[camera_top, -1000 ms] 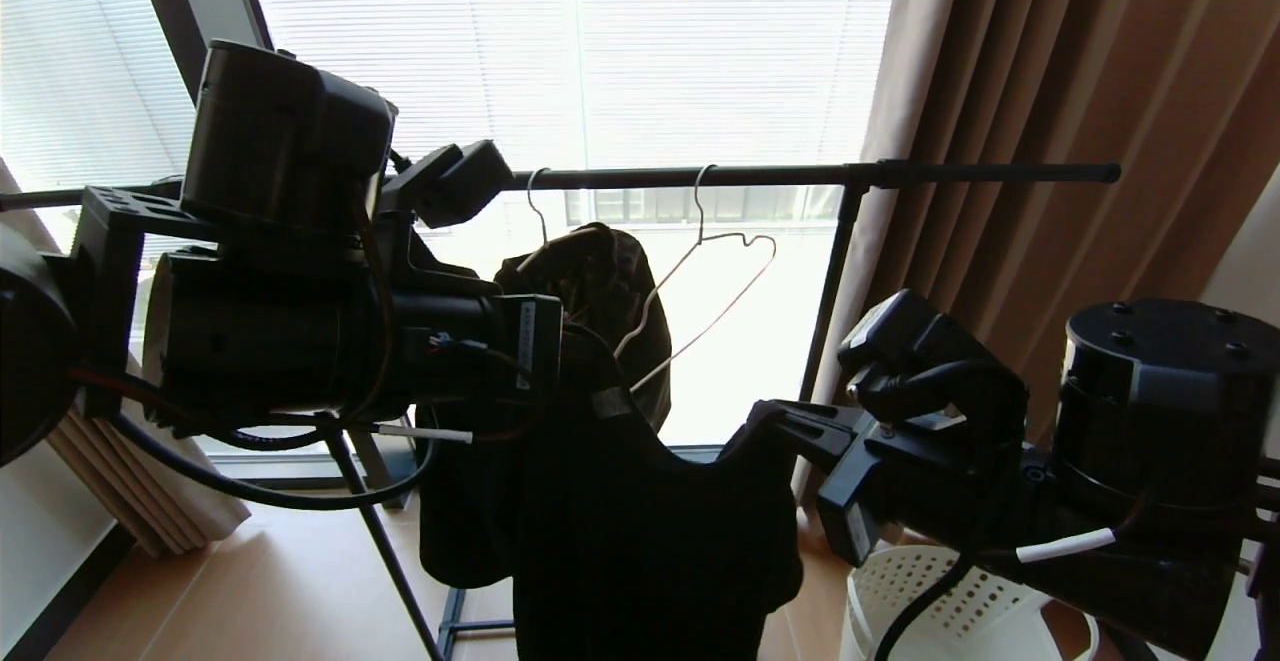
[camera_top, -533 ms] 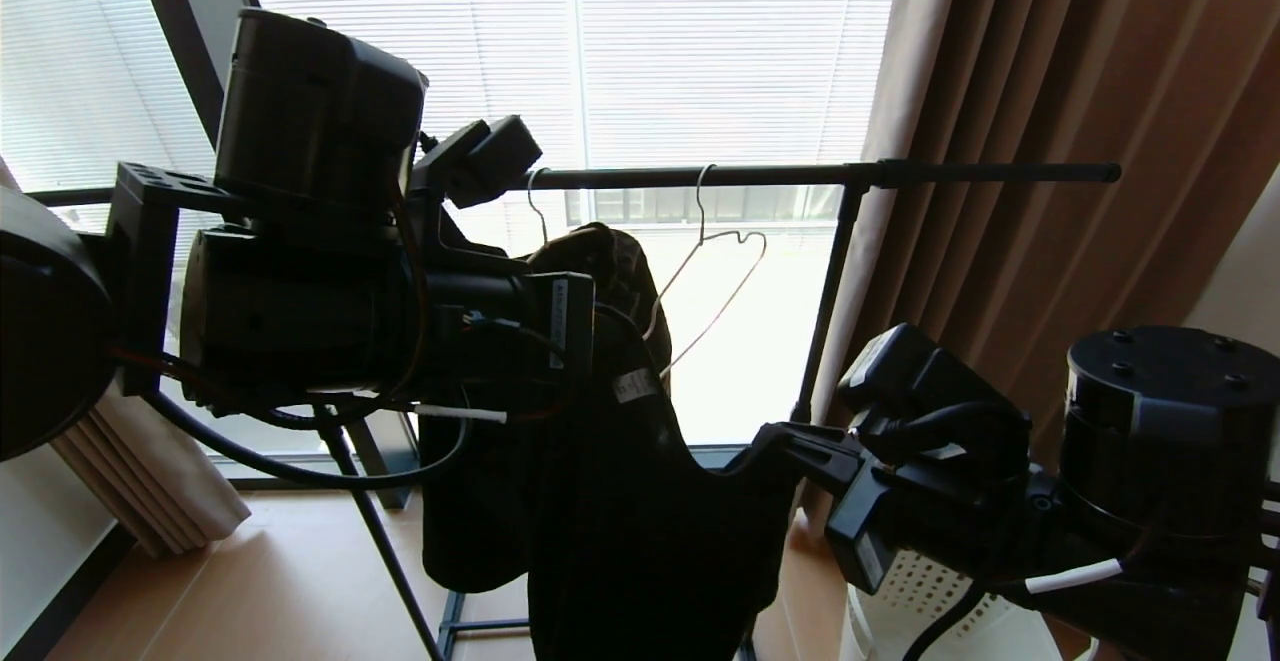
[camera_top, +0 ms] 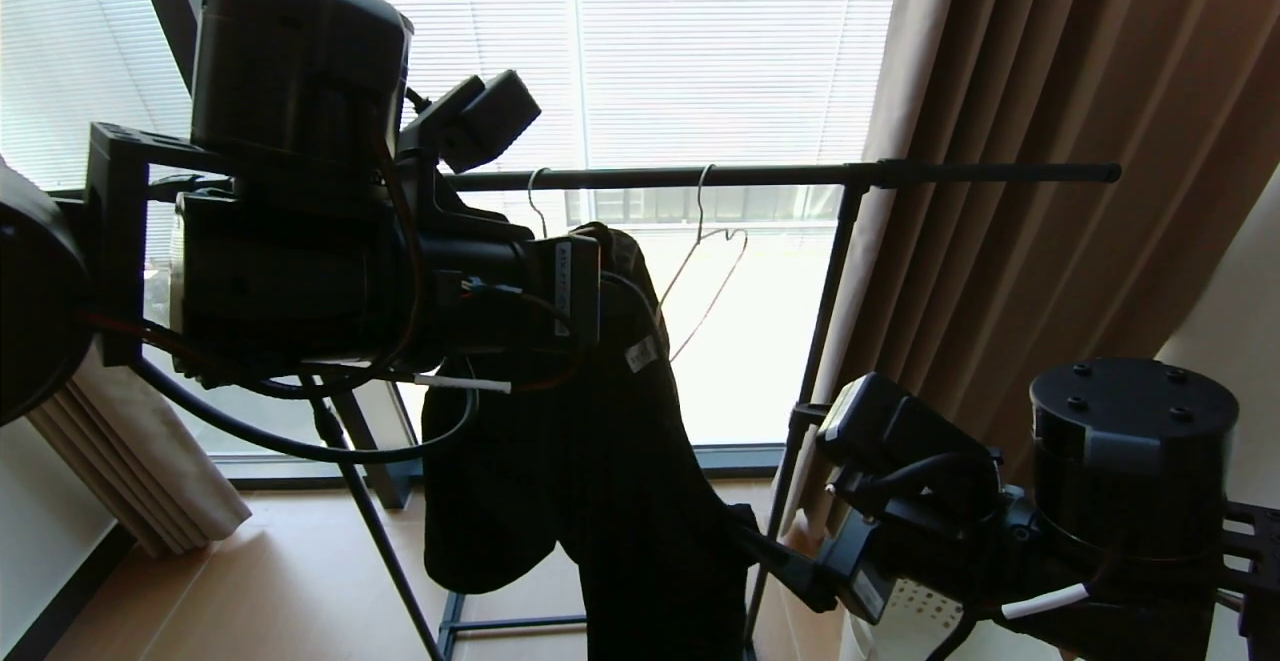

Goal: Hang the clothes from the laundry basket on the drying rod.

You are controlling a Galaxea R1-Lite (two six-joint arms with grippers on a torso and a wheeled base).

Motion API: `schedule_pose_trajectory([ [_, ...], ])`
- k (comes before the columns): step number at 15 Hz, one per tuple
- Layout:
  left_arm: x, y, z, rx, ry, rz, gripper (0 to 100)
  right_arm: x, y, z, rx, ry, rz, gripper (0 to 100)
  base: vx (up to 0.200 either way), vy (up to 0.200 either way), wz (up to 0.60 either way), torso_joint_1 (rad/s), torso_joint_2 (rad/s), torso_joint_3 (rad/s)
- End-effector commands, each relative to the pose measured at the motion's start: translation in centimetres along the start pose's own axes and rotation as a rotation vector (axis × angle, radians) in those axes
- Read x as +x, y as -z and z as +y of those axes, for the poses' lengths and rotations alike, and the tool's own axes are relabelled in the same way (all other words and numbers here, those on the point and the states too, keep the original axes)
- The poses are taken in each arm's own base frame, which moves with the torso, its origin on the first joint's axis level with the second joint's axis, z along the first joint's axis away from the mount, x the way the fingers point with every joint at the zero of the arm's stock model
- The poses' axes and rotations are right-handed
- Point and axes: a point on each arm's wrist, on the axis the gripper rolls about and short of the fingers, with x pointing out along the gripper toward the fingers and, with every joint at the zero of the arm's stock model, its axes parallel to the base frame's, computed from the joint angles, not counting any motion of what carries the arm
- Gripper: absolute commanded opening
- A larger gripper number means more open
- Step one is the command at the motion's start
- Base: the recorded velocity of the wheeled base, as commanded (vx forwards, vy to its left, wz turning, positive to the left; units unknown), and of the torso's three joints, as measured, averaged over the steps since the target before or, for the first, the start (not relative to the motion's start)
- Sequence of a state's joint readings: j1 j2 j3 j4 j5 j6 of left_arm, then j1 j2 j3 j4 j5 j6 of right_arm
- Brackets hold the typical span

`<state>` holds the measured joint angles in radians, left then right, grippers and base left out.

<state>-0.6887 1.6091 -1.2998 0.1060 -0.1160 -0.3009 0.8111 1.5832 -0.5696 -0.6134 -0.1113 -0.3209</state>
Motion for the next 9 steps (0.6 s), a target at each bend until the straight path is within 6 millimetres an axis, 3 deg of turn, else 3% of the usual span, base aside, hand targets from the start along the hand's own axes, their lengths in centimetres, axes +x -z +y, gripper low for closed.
schedule_pose_trajectory([
  [1, -0.09, -0.25, -0.14, 0.002, 0.005, -0.009, 0, 0.12, 0.51, 0.20, -0.022, -0.008, 0.020, 100, 0.000, 0.000, 0.00, 0.000, 0.00, 0.000],
  [9, -0.21, -0.08, -0.90, 0.016, 0.027, -0.004, 0, -0.40, 0.89, 0.77, -0.053, -0.194, -0.099, 100, 0.000, 0.000, 0.00, 0.000, 0.00, 0.000],
])
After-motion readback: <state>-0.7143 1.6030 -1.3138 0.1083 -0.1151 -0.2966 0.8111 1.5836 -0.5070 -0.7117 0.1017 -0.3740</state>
